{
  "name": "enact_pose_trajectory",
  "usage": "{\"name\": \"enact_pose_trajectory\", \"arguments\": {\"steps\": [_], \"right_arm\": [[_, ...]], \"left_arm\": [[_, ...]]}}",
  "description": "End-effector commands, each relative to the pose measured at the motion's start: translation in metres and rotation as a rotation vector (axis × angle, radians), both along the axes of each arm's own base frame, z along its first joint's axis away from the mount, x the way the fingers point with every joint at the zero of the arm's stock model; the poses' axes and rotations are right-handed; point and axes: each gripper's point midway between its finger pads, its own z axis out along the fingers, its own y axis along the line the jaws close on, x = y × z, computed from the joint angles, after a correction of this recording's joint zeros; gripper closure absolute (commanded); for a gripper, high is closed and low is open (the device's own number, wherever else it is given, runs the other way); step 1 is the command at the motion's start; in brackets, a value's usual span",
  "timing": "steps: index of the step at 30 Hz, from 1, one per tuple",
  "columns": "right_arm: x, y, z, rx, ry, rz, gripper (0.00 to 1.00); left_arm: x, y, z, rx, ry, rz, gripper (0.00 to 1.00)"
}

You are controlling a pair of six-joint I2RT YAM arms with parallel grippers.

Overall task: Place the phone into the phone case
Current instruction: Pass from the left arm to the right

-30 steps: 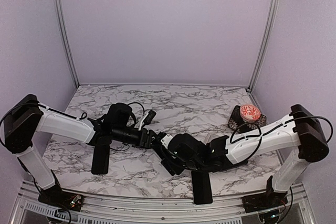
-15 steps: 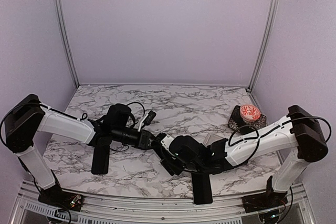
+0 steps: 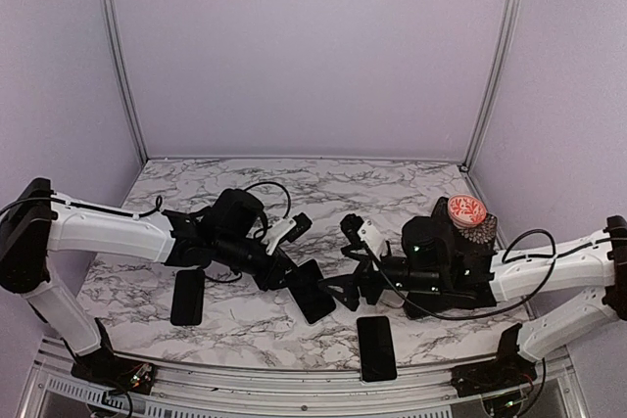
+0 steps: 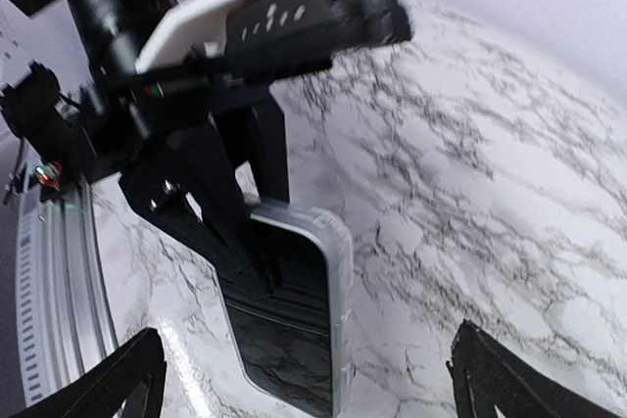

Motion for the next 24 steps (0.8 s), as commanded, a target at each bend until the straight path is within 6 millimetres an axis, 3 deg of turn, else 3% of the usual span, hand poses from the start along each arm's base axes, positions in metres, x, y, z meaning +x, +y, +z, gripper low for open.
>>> {"name": "enact_pose_trajectory", "arguments": {"steps": [1, 7, 17, 24], "right_arm": [[-0.026, -0.010, 0.052, 0.260, -0.115, 0.275, 0.01], [-0.030, -0.006, 0.061, 0.220, -0.291, 0.403, 0.03], [-0.011, 0.012, 0.032, 0.127, -0.261, 0.497, 0.42], [-0.003, 0.025, 0.016, 0.092, -0.240, 0.544, 0.48]], "left_arm": [[-0.013, 0.024, -0.015, 0.146, -0.144, -0.109, 0.98], [-0.024, 0.019, -0.017, 0.165, -0.196, -0.185, 0.96], [-0.034, 0.019, -0.016, 0.192, -0.233, -0.235, 0.93], [-0.041, 0.018, -0.014, 0.184, -0.255, -0.276, 0.89]]}}
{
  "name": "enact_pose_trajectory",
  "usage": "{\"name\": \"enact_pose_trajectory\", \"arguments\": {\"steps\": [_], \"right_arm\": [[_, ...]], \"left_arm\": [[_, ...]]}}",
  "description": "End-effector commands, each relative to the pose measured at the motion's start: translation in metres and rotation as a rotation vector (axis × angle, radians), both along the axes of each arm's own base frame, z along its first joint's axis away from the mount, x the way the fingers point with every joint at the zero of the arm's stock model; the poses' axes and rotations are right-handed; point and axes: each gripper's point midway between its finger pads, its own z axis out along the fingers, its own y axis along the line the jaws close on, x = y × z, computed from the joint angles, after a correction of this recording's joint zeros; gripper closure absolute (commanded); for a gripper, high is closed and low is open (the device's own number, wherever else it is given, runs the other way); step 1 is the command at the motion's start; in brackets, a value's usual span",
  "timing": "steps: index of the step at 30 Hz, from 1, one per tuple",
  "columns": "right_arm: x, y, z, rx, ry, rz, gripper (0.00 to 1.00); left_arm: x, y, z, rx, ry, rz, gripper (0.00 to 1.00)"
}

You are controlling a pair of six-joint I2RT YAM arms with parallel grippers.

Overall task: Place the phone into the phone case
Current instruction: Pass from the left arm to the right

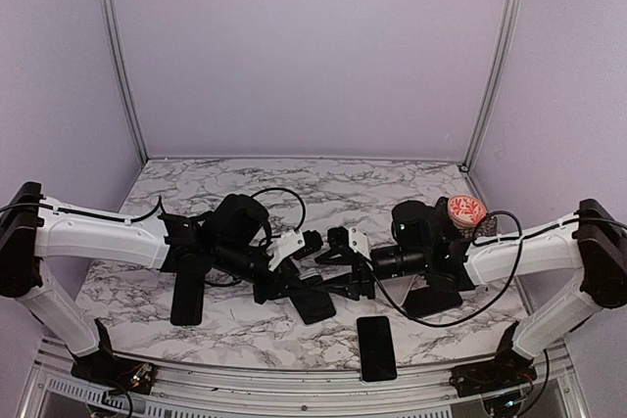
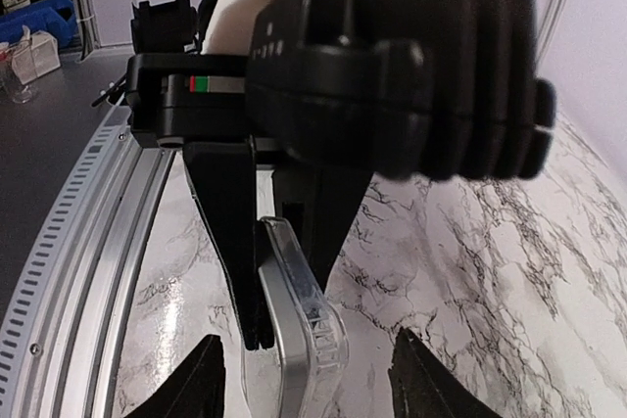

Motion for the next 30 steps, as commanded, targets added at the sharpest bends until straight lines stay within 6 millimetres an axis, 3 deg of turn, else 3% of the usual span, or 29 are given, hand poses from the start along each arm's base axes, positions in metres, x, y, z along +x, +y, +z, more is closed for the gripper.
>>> {"name": "enact_pose_trajectory", "arguments": {"steps": [1, 9, 18, 20, 24, 30], "right_arm": [[0.006, 0.008, 0.004, 0.001, -0.024, 0.052, 0.50], [0.010, 0.017, -0.018, -0.048, 0.037, 0.104, 0.67], [0.011, 0.019, -0.017, -0.040, 0.042, 0.110, 0.85], [0.010, 0.017, -0.019, -0.050, 0.043, 0.107, 0.87], [0.010, 0.014, -0.022, -0.060, 0.041, 0.099, 0.87], [0.009, 0.014, -0.024, -0.058, 0.043, 0.100, 0.88]], "left_arm": [[-0.012, 0.021, -0.023, 0.128, 0.012, -0.027, 0.89], [-0.017, 0.020, -0.022, 0.128, -0.009, -0.066, 0.88], [-0.017, 0.019, -0.016, 0.116, -0.021, -0.070, 0.87], [-0.016, 0.019, -0.013, 0.110, -0.025, -0.067, 0.81], [-0.014, 0.021, -0.007, 0.100, -0.041, -0.052, 0.57], [-0.011, 0.023, 0.013, -0.024, -0.067, -0.009, 0.54]]}}
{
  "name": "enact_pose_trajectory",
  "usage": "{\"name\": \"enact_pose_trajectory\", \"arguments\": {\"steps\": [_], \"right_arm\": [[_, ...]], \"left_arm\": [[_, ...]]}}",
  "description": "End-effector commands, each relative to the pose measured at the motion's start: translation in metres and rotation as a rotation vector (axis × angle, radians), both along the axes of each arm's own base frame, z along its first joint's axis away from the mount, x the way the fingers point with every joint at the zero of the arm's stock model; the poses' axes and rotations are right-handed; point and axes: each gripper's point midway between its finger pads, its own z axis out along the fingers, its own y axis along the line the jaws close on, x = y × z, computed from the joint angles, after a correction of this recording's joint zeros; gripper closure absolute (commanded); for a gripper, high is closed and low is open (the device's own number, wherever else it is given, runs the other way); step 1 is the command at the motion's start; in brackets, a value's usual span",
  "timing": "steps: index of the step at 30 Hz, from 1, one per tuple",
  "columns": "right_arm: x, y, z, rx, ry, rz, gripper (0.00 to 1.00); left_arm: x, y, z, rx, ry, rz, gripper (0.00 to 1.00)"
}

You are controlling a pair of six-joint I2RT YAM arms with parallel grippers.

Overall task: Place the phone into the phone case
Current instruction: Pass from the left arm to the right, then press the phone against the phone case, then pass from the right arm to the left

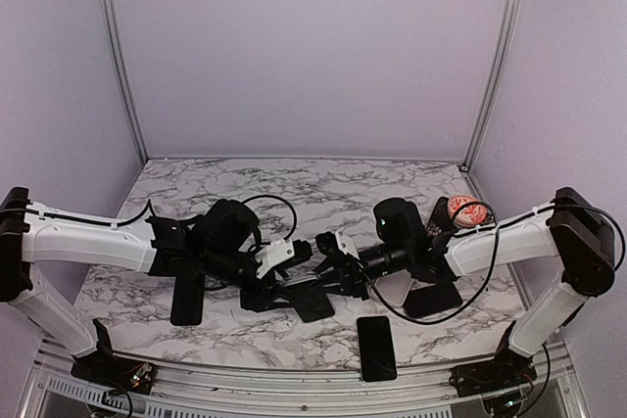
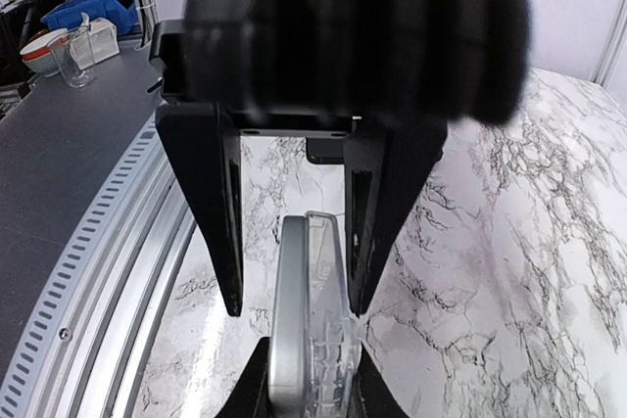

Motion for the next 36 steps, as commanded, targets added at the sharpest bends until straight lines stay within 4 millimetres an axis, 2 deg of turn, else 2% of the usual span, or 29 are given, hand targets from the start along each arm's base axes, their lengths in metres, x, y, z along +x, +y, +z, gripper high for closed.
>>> {"name": "enact_pose_trajectory", "arguments": {"steps": [1, 4, 7, 10, 12, 15, 17, 18, 19, 20, 21, 24, 27, 28, 30, 31, 34, 36], "right_arm": [[0.015, -0.002, -0.004, -0.028, -0.036, -0.062, 0.88], [0.016, -0.003, -0.002, -0.020, -0.048, -0.068, 0.89], [0.016, -0.003, 0.002, -0.010, -0.055, -0.071, 0.90], [0.016, -0.003, 0.004, -0.003, -0.059, -0.072, 0.93], [0.016, -0.003, 0.004, -0.001, -0.058, -0.076, 0.99], [0.015, -0.003, 0.005, 0.003, -0.055, -0.074, 1.00], [0.015, -0.002, 0.006, 0.004, -0.051, -0.070, 1.00], [0.015, -0.002, 0.006, 0.005, -0.049, -0.070, 1.00], [0.014, -0.003, 0.007, 0.008, -0.047, -0.068, 1.00], [0.013, -0.002, 0.008, 0.012, -0.047, -0.064, 1.00], [0.013, -0.002, 0.008, 0.015, -0.048, -0.062, 1.00], [0.013, -0.003, 0.012, 0.023, -0.058, -0.063, 1.00], [0.010, -0.004, 0.020, 0.050, -0.067, -0.057, 1.00], [0.009, -0.005, 0.023, 0.059, -0.069, -0.054, 1.00], [0.006, -0.006, 0.032, 0.073, -0.066, -0.050, 1.00], [0.005, -0.007, 0.039, 0.084, -0.065, -0.046, 1.00], [-0.002, -0.010, 0.068, 0.145, -0.082, -0.026, 1.00], [-0.007, -0.012, 0.088, 0.190, -0.091, -0.012, 1.00]], "left_arm": [[0.001, 0.001, 0.028, -0.135, -0.034, 0.025, 0.55], [-0.001, -0.001, 0.040, -0.200, -0.039, 0.020, 0.67], [-0.001, -0.002, 0.037, -0.200, -0.032, 0.022, 0.84], [-0.001, -0.004, 0.031, -0.169, -0.009, 0.012, 0.87], [-0.001, -0.007, 0.028, -0.160, -0.001, 0.004, 0.89], [0.000, -0.010, 0.027, -0.158, -0.002, -0.005, 1.00], [0.000, -0.012, 0.029, -0.167, -0.005, -0.011, 1.00], [0.000, -0.014, 0.031, -0.172, -0.005, -0.014, 0.90], [0.001, -0.016, 0.033, -0.179, -0.005, -0.014, 0.71], [0.000, -0.018, 0.033, -0.182, -0.003, -0.018, 0.61], [0.000, -0.019, 0.032, -0.181, 0.002, -0.027, 0.56], [0.000, -0.021, 0.028, -0.177, 0.001, -0.031, 0.53], [0.000, -0.020, 0.026, -0.195, -0.008, -0.030, 0.62], [0.002, -0.020, 0.029, -0.206, -0.014, -0.021, 0.60], [0.005, -0.020, 0.041, -0.255, -0.043, 0.006, 0.43], [0.004, -0.016, 0.047, -0.285, -0.062, 0.011, 0.39], [0.001, -0.005, 0.078, -0.431, -0.152, 0.021, 0.31], [-0.002, -0.001, 0.091, -0.509, -0.185, 0.023, 0.26]]}}
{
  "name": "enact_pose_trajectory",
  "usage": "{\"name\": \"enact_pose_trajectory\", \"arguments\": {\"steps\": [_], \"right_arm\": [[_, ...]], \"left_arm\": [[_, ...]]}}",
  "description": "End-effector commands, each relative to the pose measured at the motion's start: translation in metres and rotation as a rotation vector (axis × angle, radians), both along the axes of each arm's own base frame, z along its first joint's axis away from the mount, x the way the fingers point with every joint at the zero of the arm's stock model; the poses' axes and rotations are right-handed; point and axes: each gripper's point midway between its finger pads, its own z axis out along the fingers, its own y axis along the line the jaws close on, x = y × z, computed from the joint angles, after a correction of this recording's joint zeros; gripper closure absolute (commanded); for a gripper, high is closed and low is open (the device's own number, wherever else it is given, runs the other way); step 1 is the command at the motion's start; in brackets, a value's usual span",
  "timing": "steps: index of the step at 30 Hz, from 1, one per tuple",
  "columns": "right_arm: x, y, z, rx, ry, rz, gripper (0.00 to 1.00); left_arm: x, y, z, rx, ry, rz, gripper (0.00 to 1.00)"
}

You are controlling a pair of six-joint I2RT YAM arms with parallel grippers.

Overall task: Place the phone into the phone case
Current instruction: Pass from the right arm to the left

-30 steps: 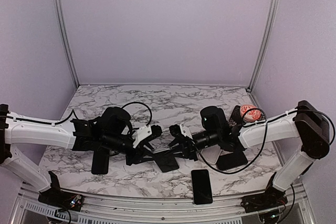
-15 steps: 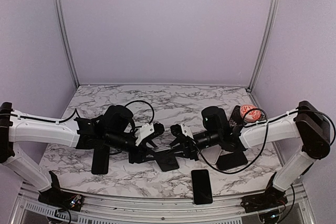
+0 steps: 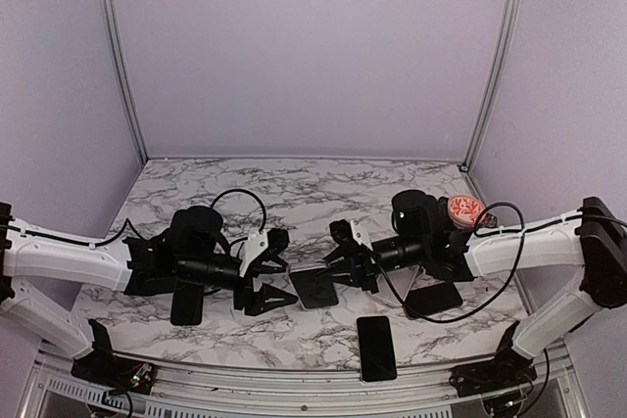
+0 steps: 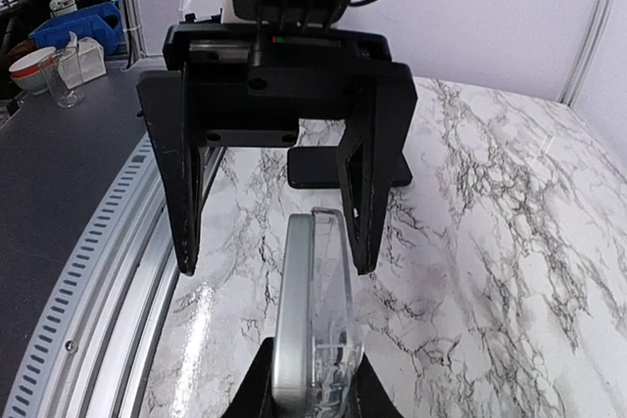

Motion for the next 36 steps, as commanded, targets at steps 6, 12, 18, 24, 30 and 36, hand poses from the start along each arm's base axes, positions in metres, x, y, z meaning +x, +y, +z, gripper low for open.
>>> {"name": "enact_pose_trajectory", "arguments": {"steps": [6, 12, 18, 24, 30, 36], "right_arm": [[-0.024, 0.001, 0.120, 0.258, -0.064, 0.098, 1.00], [-0.041, 0.004, 0.167, 0.351, -0.115, 0.120, 1.00], [-0.042, 0.004, 0.193, 0.415, -0.163, 0.067, 1.00], [-0.043, 0.003, 0.198, 0.426, -0.172, 0.058, 1.00], [-0.043, 0.001, 0.198, 0.414, -0.182, 0.048, 1.00], [-0.043, -0.004, 0.188, 0.336, -0.211, 0.034, 0.26]], "left_arm": [[0.002, -0.006, 0.078, -0.314, -0.109, 0.019, 0.23], [-0.003, -0.016, 0.108, -0.384, -0.115, -0.022, 0.52], [-0.015, -0.023, 0.120, -0.414, -0.119, -0.064, 0.65], [-0.016, -0.023, 0.128, -0.431, -0.128, -0.055, 1.00], [-0.015, -0.020, 0.135, -0.446, -0.130, -0.038, 1.00], [-0.019, -0.020, 0.141, -0.456, -0.153, -0.056, 1.00]]}}
